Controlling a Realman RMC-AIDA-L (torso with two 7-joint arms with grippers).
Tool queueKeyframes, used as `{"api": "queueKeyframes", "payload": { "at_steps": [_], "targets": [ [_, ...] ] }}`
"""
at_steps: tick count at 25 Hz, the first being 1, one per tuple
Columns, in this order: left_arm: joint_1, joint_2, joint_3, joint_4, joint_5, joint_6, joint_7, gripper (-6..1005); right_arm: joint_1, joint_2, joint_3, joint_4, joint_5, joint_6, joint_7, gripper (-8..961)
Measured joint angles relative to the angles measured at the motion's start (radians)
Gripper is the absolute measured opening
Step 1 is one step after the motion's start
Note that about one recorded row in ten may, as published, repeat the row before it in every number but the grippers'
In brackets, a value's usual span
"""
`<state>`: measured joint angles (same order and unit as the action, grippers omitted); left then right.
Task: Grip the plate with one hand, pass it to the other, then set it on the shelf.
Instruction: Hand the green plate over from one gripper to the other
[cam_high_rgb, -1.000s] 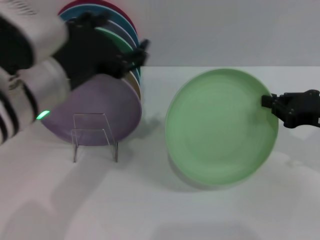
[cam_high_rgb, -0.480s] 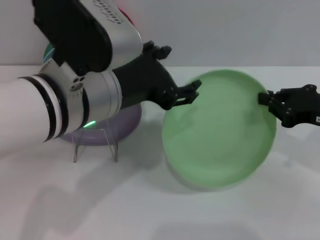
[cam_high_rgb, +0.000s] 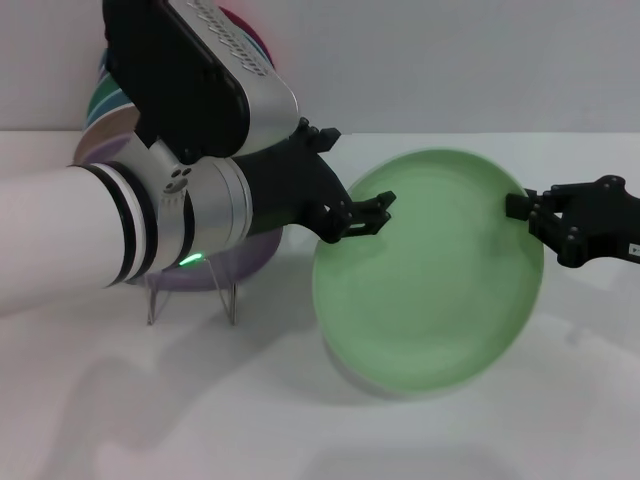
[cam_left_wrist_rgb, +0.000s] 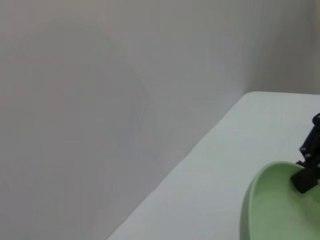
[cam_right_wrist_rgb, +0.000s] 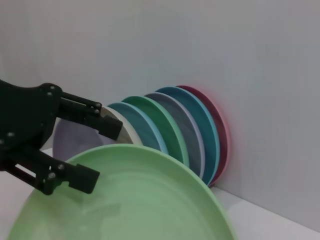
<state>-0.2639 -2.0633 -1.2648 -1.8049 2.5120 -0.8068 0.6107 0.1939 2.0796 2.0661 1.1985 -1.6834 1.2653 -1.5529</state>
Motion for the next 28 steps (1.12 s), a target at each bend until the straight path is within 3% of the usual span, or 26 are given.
{"api": "queueKeyframes", "payload": {
  "at_steps": [13, 17, 21, 28],
  "targets": [
    [-0.023, 0.0, 0.004, 0.013, -0.003, -0.045, 0.003, 777, -0.004, 0.001, 0.001, 0.009, 0.012, 0.008, -0.004, 24],
    [-0.051, 0.0, 0.005, 0.037, 0.0, -0.06, 0.009, 541, -0.008, -0.002, 0.008, 0.01, 0.045, 0.035, -0.021, 24],
    [-0.037, -0.001, 0.009, 0.021, 0.0, -0.039, 0.038, 300, -0.01, -0.002, 0.009, 0.007, 0.049, 0.043, -0.023, 24],
    [-0.028, -0.001, 0.01, 0.012, -0.002, -0.002, 0.055, 164, -0.011, -0.004, 0.032, -0.058, 0.135, 0.095, -0.042, 55]
  ]
}}
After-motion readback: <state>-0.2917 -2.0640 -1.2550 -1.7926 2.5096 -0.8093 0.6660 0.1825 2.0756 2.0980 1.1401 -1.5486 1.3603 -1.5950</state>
